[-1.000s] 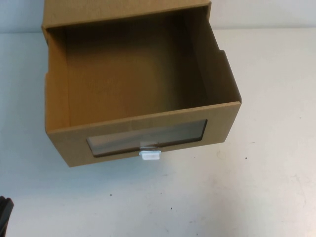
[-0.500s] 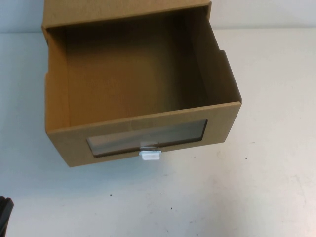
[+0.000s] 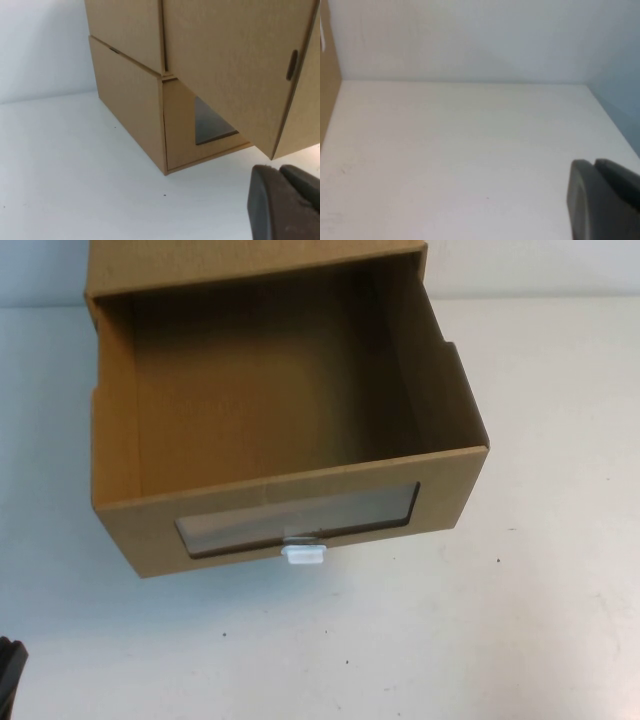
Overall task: Open the shoe box
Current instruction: 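Pull the top drawer of the cardboard box fully open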
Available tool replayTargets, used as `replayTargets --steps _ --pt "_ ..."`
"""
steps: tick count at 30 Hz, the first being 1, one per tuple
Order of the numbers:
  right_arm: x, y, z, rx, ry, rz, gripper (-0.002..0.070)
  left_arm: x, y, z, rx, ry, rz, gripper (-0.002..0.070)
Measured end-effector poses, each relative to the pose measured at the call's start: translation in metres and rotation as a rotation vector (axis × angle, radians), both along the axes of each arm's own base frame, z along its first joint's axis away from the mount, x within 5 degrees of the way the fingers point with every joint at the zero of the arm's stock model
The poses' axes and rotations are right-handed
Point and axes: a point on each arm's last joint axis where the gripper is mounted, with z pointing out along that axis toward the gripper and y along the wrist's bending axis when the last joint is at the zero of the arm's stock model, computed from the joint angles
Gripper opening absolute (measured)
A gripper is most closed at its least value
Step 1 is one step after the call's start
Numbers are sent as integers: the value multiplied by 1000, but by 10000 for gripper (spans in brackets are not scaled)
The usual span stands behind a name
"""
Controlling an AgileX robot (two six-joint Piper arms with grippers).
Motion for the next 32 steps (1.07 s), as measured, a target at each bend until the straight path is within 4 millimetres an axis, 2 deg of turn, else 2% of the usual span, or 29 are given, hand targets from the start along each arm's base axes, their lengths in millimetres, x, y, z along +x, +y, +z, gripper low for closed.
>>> replayTargets --steps 6,8,14,26,32 --pt "-42 -4 -65 -16 -121 -61 -13 0 0 0 0 0 0 -5" --pt "-51 -4 -74 -17 -176 -65 -13 0 0 0 0 0 0 -5" --pt "-66 -2 -74 -63 -253 -51 -13 0 0 0 0 0 0 -5" --pt "-66 1 -82 -71 -168 -21 -13 0 0 0 0 -2 1 -5" --pt "-67 3 -94 -81 -45 21 -13 0 0 0 0 -2 1 -5"
